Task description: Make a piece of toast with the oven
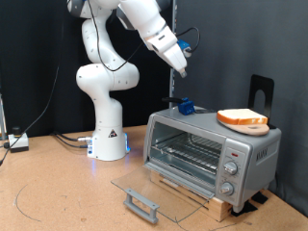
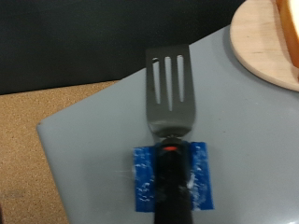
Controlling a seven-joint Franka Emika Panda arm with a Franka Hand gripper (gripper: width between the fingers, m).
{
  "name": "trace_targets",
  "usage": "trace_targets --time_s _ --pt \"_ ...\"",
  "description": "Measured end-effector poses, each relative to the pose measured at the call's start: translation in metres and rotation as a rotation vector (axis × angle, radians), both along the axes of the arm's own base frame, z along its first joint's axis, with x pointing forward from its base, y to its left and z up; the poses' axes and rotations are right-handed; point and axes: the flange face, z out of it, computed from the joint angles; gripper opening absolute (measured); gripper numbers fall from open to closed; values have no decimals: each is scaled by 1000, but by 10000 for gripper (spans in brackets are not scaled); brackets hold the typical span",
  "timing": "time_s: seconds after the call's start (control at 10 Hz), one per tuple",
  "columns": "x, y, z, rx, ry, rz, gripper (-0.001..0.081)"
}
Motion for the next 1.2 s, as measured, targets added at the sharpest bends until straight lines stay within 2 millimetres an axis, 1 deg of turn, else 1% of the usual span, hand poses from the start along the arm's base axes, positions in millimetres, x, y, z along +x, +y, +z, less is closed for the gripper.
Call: trace_targets --time_s 0.2,0.3,0.5,0.6,0.8,1.2 --pt "-21 3 4 -36 -31 -27 808" --pt "-28 1 2 -58 -58 -52 808" --pt "-28 2 1 -38 -67 -19 808" --pt "-27 4 -4 -32 -85 -5 808" --pt "-23 8 -24 -68 -107 -17 808" --pt "-9 21 -65 -125 -27 30 808"
